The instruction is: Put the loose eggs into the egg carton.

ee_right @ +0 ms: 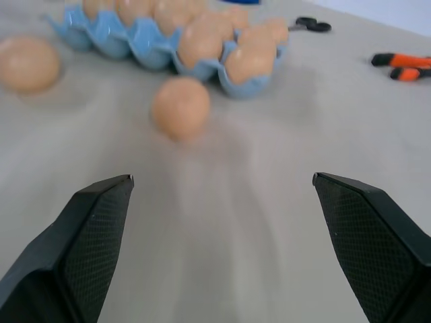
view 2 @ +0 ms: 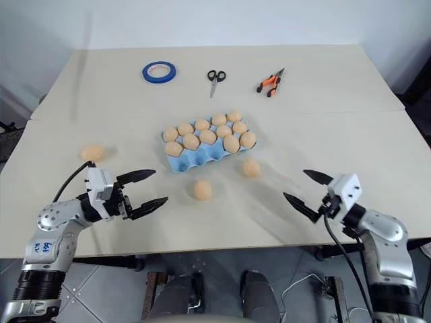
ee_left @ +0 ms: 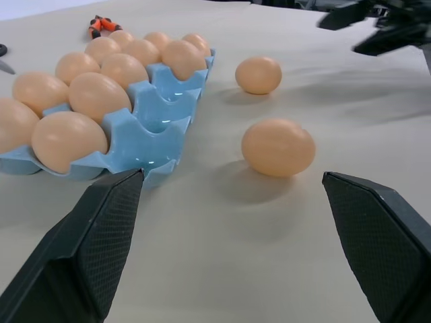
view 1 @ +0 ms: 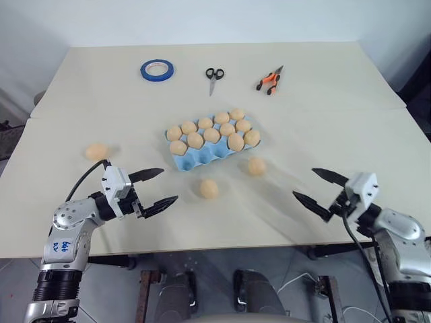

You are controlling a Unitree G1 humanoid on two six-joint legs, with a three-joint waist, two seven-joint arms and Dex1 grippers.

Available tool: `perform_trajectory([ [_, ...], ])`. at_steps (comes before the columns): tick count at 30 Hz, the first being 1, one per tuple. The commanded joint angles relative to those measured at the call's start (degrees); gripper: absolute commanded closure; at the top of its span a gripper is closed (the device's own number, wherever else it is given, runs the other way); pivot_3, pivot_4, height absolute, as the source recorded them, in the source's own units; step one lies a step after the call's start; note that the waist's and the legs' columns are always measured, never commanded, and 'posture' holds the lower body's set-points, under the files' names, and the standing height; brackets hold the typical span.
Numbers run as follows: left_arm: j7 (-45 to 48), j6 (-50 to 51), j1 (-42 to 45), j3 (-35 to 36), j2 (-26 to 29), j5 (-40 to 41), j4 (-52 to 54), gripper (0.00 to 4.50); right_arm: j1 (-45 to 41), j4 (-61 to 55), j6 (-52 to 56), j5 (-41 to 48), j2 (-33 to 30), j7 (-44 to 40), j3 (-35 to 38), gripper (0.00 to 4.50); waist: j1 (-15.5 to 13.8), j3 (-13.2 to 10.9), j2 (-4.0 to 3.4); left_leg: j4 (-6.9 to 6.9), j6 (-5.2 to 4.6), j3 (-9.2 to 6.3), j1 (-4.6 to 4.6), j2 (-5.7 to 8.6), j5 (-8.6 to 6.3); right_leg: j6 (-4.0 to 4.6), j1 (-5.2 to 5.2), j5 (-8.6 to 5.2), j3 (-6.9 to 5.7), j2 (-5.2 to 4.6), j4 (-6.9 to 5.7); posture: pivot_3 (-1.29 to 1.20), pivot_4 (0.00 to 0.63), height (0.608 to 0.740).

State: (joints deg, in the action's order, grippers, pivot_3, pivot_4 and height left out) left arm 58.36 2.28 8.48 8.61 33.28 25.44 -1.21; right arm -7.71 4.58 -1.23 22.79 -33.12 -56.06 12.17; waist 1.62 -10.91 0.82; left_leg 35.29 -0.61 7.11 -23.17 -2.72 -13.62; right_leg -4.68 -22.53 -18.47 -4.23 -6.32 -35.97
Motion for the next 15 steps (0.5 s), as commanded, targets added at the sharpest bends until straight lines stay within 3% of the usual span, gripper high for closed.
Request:
perform_trajectory([
  [1,0.4,-0.9,-0.3,0.6,0.4,0.3,1.0,0.0,-5.2,-0.4,4.0,0.2,1.3,1.7,-2.9,0.04,0.0,0.0,0.0,0.0,0.01,-0.03,-0.02,0.0,0.0,0.01,-0.01,0.0,0.01,0.0,0.01,0.0,0.15,0.74],
  [11,-0.7,0.6,-2.9,0.6,-1.1,1.8,5.5,0.0,-17.9,14.1,2.7,-7.1,6.9,1.3,-12.8,0.04,0.1,0.0,0.0,0.0,-0.14,-0.03,-0.08,0.02,0.07,0.01,-0.03,0.0,-0.02,-0.03,0.01,0.0,0.15,0.74],
  [15,-1.2,1.1,-3.8,1.0,-1.2,2.1,6.6,0.0,-20.4,17.2,1.3,-7.9,9.1,1.8,-13.5,1.34,0.1,0.0,0.0,0.0,-0.22,-0.02,-0.09,0.02,0.12,0.01,-0.04,0.0,-0.03,-0.02,0.0,0.0,0.15,0.74],
])
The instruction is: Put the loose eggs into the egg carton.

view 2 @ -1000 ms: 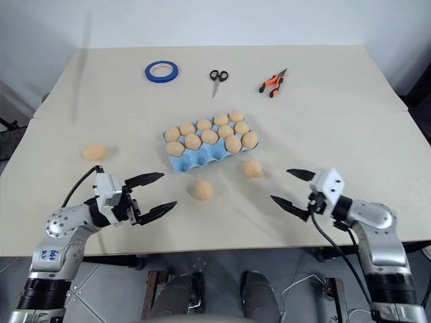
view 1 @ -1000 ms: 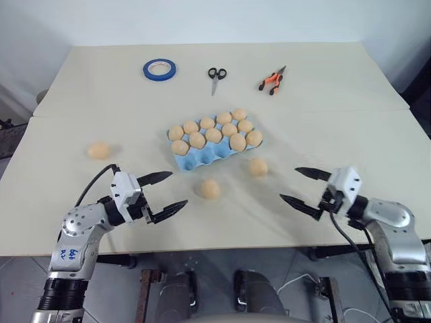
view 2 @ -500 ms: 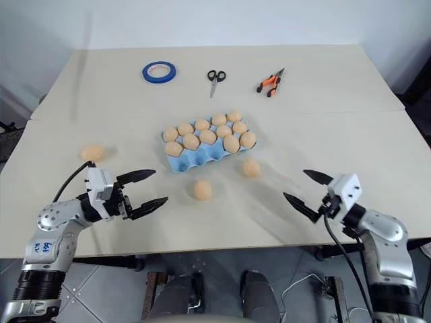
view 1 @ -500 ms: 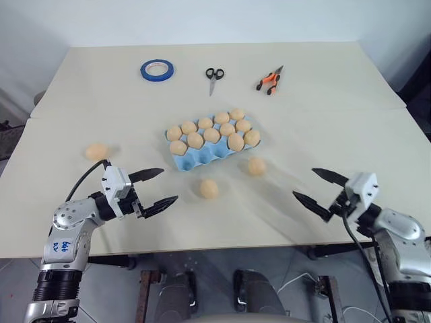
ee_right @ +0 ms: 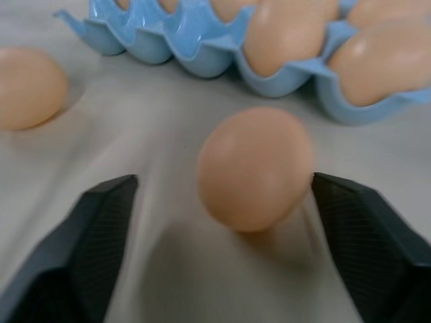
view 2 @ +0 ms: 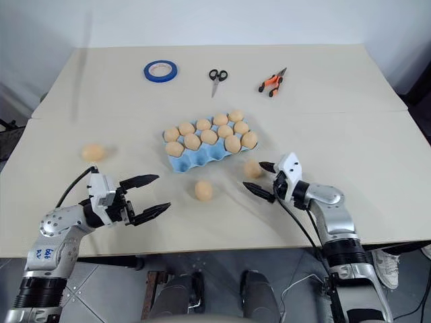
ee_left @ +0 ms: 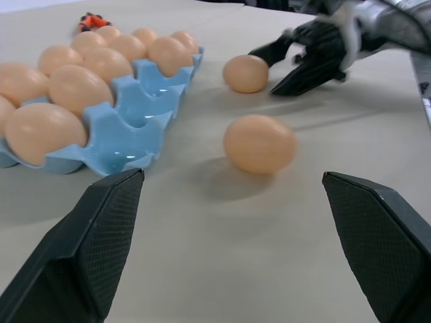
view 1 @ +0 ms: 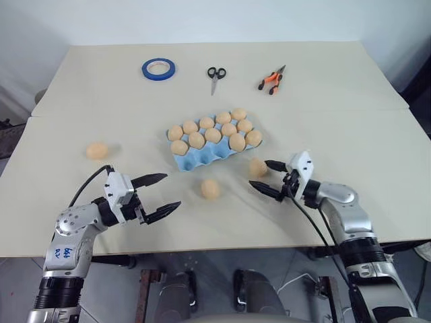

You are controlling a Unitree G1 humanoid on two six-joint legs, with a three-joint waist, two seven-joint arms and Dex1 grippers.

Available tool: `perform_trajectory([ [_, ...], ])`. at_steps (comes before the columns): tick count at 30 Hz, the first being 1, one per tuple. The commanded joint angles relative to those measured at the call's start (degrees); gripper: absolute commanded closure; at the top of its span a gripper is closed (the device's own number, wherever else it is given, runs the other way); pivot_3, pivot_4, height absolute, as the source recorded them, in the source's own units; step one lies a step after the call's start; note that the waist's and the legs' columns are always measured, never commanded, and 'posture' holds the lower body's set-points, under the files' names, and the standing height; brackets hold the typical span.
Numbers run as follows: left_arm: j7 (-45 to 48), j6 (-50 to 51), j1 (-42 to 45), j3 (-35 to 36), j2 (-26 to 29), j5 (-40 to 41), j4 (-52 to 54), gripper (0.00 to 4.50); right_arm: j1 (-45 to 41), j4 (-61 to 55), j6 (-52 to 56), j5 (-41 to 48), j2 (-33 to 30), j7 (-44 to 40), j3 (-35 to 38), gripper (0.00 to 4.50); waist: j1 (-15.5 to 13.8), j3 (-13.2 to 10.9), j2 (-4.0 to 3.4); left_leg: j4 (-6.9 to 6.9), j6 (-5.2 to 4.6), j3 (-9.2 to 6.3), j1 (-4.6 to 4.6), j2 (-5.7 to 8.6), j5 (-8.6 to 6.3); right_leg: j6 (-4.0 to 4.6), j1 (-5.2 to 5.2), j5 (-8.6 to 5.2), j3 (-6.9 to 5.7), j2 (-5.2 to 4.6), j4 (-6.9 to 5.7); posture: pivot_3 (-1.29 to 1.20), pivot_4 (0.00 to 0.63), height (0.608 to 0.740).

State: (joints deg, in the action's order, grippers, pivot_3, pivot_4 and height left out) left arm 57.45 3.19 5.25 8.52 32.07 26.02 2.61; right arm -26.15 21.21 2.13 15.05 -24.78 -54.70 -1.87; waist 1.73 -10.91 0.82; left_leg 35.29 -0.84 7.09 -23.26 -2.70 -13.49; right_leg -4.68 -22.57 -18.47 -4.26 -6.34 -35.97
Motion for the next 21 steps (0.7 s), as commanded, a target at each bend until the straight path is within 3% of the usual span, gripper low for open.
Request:
perform_trajectory([
  [1,-0.5,0.1,-0.7,1.1,0.0,1.5,2.9,0.0,-2.4,1.2,-2.9,-0.5,1.3,0.4,0.3,1.7,0.0,0.0,0.0,0.0,0.0,0.0,0.0,0.01,0.0,0.0,0.0,0.0,0.0,0.0,0.0,0.0,0.15,0.74],
  [4,-1.0,0.1,-1.0,1.3,0.0,1.4,3.3,0.0,-3.1,1.1,-3.9,-0.4,2.2,0.1,0.4,2.78,0.0,0.0,0.0,0.01,0.1,0.0,0.01,0.0,-0.05,0.0,0.01,0.0,0.0,0.0,-0.02,0.0,0.15,0.74],
  [6,-1.5,-0.3,-1.2,1.5,0.0,1.4,3.3,0.0,-3.2,-1.7,-2.2,0.5,2.4,-0.3,0.3,3.06,0.0,0.0,0.0,0.01,0.11,-0.02,0.01,-0.01,-0.05,0.0,0.01,0.0,-0.01,0.0,-0.03,0.0,0.15,0.74],
  [11,-2.5,-0.7,-2.3,1.6,-0.4,1.3,3.8,0.0,-6.5,-7.8,3.4,1.1,4.7,2.0,-0.7,3.06,0.5,0.0,0.0,0.01,0.12,-0.01,-0.01,-0.02,-0.07,0.0,-0.01,0.0,0.03,0.0,-0.04,0.0,0.15,0.74],
  [14,-3.1,-0.7,-3.0,1.1,-0.9,1.2,4.6,0.0,-11.2,-6.3,7.2,-0.1,7.6,7.4,-0.2,3.06,1.0,0.0,0.0,0.01,0.26,-0.02,0.03,-0.03,-0.09,0.01,-0.03,0.0,0.03,0.0,-0.13,0.0,0.15,0.74],
  [18,-3.5,-0.5,-3.3,1.1,-1.1,1.3,5.0,0.0,-14.8,-4.6,9.2,-1.9,9.0,8.6,-2.0,3.06,1.1,0.0,0.0,0.0,0.3,-0.06,0.0,-0.02,-0.06,0.02,-0.04,0.01,0.0,-0.01,-0.13,0.0,0.15,0.74],
  [21,-3.8,-0.5,-3.4,1.3,-1.0,1.2,5.1,0.0,-15.6,-3.6,9.4,-2.5,9.8,8.1,-3.3,2.21,1.2,0.0,0.0,-0.02,0.23,-0.07,-0.03,-0.01,-0.08,0.02,-0.04,0.01,-0.03,-0.04,-0.06,0.0,0.15,0.74],
])
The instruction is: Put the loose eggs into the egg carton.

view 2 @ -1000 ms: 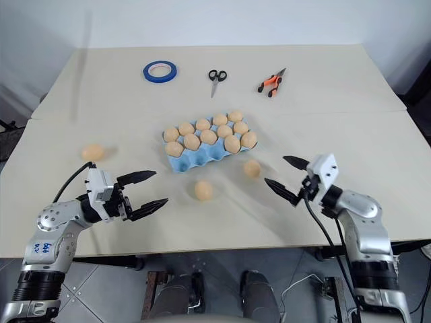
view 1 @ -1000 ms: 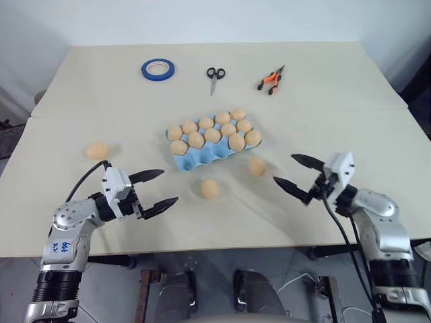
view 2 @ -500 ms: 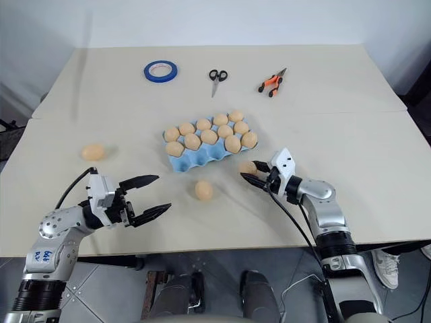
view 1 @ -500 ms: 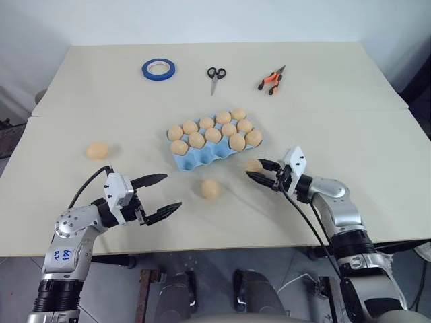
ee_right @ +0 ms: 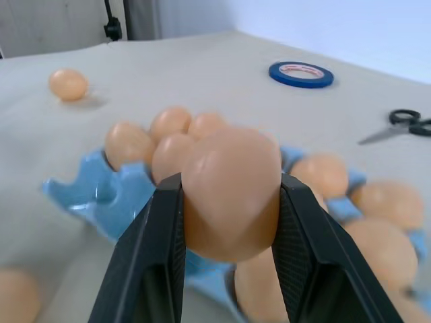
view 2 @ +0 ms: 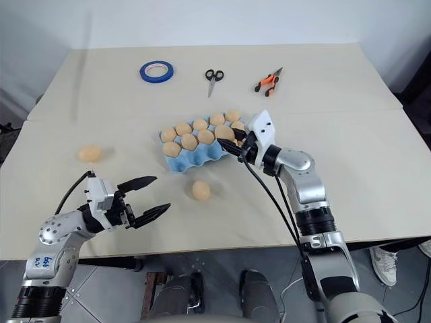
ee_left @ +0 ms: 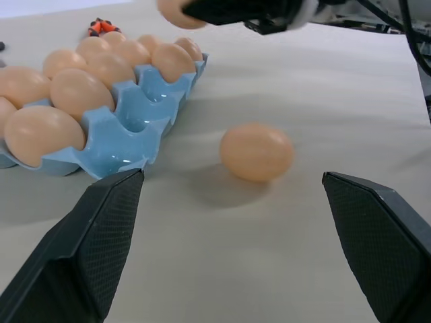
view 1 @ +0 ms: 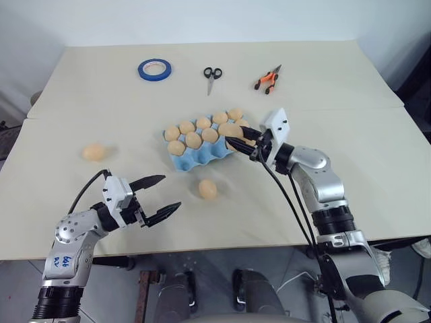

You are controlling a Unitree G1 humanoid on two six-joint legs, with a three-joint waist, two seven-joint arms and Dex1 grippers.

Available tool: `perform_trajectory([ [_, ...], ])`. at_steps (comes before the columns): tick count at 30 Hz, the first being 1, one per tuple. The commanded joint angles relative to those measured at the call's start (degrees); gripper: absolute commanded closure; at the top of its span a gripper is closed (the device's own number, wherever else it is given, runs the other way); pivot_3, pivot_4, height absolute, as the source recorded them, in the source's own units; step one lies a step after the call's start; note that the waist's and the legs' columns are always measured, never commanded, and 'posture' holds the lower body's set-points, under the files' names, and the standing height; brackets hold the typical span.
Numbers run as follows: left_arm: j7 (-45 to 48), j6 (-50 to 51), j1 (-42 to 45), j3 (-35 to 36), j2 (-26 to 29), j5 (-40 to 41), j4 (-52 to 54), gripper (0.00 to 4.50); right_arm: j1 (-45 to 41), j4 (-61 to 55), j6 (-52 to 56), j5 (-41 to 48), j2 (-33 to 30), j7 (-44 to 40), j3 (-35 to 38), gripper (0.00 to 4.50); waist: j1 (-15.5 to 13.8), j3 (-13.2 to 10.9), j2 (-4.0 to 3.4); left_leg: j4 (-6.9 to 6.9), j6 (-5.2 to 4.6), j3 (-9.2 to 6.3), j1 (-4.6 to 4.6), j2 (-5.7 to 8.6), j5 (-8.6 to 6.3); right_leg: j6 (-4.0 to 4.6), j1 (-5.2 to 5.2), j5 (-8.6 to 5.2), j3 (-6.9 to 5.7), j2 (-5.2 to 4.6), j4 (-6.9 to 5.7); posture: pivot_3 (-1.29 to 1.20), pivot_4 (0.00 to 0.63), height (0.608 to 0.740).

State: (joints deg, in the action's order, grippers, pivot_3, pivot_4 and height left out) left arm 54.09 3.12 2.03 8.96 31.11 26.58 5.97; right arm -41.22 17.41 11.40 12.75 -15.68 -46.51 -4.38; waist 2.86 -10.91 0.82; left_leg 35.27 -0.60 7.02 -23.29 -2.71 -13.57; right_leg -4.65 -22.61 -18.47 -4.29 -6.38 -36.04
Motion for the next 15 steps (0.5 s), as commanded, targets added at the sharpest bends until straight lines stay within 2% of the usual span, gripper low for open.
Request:
perform_trajectory([
  [1,-0.5,-0.4,-0.2,0.9,-0.1,0.6,1.8,0.0,-0.6,0.5,-0.1,-0.6,0.9,-0.2,-1.2,1.78,0.1,0.0,0.0,0.0,-0.06,0.01,-0.01,0.0,0.01,0.0,0.0,0.0,0.0,0.0,0.01,0.0,0.15,0.74],
  [2,-0.6,-0.5,-0.2,0.9,-0.1,0.6,1.8,0.0,-0.7,0.6,-0.3,-0.6,1.2,-0.3,-1.6,1.55,0.2,0.0,0.0,0.0,-0.12,0.03,-0.01,0.0,0.03,0.0,0.0,0.0,0.0,0.0,0.02,0.0,0.15,0.74],
  [6,-0.9,-0.6,-0.5,0.6,-0.3,0.6,2.1,0.0,-0.9,0.6,-0.8,-0.8,2.5,0.0,-2.1,0.07,0.3,0.0,0.0,0.0,-0.16,0.04,-0.02,0.0,0.05,0.0,-0.01,0.0,-0.02,0.0,0.01,0.0,0.15,0.74],
  [11,-1.0,-0.5,-0.5,0.5,-0.4,0.5,2.0,0.0,1.2,-3.1,-0.6,0.1,-0.1,-1.0,-0.1,0.03,0.3,0.0,0.0,0.0,-0.07,0.05,-0.01,0.0,0.0,0.0,-0.02,0.0,-0.01,0.0,-0.01,0.0,0.15,0.74],
  [15,-0.5,-0.6,-1.1,1.4,0.3,0.6,1.6,0.0,8.9,-7.6,-7.0,3.2,-6.8,-8.4,3.3,0.03,-0.7,0.0,0.0,0.0,-0.11,0.01,-0.04,0.02,-0.05,-0.01,0.02,0.0,-0.1,-0.04,0.1,0.0,0.15,0.74],
])
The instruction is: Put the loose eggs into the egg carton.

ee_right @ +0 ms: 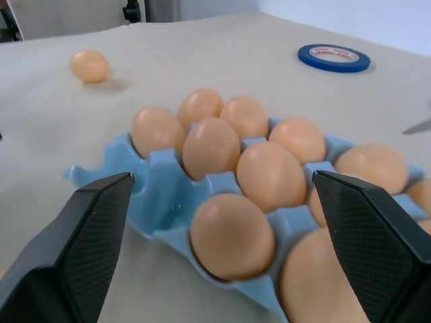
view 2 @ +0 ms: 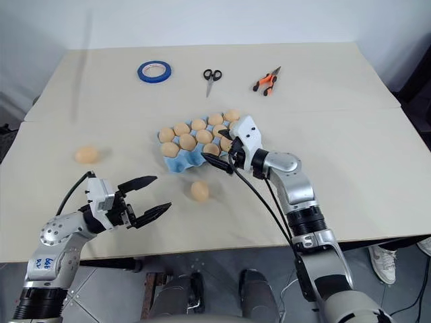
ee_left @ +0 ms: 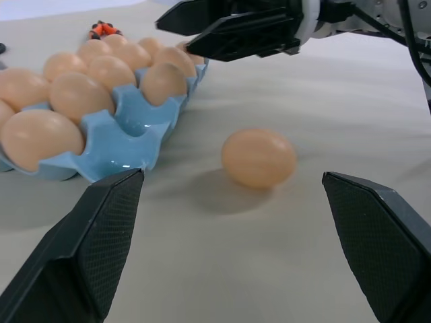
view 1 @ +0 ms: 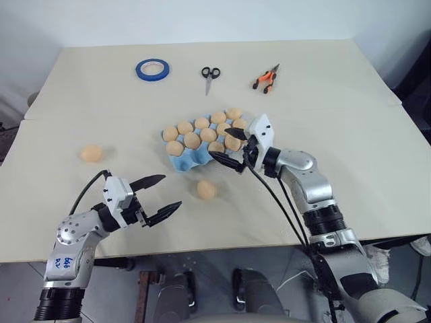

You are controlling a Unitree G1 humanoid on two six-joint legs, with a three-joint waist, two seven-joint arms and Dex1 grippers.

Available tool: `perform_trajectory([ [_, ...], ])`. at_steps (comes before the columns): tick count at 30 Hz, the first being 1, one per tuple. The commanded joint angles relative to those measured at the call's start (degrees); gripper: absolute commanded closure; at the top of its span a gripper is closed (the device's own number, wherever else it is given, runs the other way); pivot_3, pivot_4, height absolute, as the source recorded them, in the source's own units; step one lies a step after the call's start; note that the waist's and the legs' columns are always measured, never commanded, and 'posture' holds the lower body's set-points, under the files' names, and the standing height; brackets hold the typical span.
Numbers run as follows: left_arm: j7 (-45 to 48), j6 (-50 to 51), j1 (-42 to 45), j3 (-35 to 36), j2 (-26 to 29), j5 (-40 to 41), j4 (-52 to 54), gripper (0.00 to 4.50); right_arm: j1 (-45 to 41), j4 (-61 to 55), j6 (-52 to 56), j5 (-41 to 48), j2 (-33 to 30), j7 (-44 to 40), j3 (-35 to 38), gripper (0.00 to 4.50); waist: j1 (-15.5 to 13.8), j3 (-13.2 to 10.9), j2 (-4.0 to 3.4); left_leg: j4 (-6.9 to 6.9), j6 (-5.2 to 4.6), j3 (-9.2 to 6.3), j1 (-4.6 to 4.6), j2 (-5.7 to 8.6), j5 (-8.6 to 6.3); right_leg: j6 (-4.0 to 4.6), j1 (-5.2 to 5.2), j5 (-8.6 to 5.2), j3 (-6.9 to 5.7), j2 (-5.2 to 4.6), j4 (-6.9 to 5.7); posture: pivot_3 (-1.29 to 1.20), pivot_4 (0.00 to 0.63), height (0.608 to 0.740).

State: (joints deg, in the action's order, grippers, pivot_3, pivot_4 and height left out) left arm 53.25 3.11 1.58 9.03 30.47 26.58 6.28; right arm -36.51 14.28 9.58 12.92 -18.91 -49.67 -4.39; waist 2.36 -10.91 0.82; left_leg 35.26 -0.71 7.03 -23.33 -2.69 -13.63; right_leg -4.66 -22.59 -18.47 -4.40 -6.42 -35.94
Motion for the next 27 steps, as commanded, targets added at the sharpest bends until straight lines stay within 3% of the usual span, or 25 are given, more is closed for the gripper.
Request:
perform_trajectory([
  [1,0.7,-0.6,-0.8,1.6,1.3,0.5,1.1,0.0,7.5,-5.9,-7.6,4.9,-5.3,-8.2,4.9,0.03,-0.6,0.0,0.0,0.0,-0.03,0.03,0.0,0.0,-0.02,0.0,0.0,0.0,-0.01,-0.01,0.01,0.0,0.15,0.74],
  [7,2.0,2.3,-2.5,3.8,4.7,1.7,0.7,0.0,23.7,-12.5,-10.7,12.4,-13.8,-17.2,12.4,0.03,-0.6,0.0,0.01,-0.02,-0.21,0.16,0.03,-0.04,-0.09,-0.01,0.03,0.0,-0.14,0.0,0.15,0.0,0.15,0.74],
  [13,3.8,1.4,-3.5,4.9,6.9,0.6,-1.4,0.0,31.7,-9.4,-21.4,13.6,-15.7,-21.8,17.0,0.03,-0.5,0.0,0.02,0.0,0.13,0.36,0.27,-0.11,-0.11,0.05,0.03,0.04,-0.12,0.06,0.0,0.0,0.15,0.74],
  [22,2.7,6.8,2.3,-2.0,3.2,1.8,1.7,0.0,33.0,-10.6,-19.8,15.7,-18.1,-24.1,17.2,0.03,-0.9,0.0,0.02,0.0,0.13,0.26,0.18,-0.08,-0.1,0.09,0.04,0.08,0.0,-0.05,0.08,0.0,0.15,0.74],
  [27,3.7,7.2,6.8,-8.1,1.0,-1.4,0.3,0.0,32.9,-12.0,-18.8,15.7,-17.9,-22.9,16.7,0.03,-1.0,0.0,0.02,0.02,0.12,0.25,0.18,-0.06,-0.07,0.09,0.04,0.08,-0.06,-0.03,0.04,0.0,0.15,0.74],
])
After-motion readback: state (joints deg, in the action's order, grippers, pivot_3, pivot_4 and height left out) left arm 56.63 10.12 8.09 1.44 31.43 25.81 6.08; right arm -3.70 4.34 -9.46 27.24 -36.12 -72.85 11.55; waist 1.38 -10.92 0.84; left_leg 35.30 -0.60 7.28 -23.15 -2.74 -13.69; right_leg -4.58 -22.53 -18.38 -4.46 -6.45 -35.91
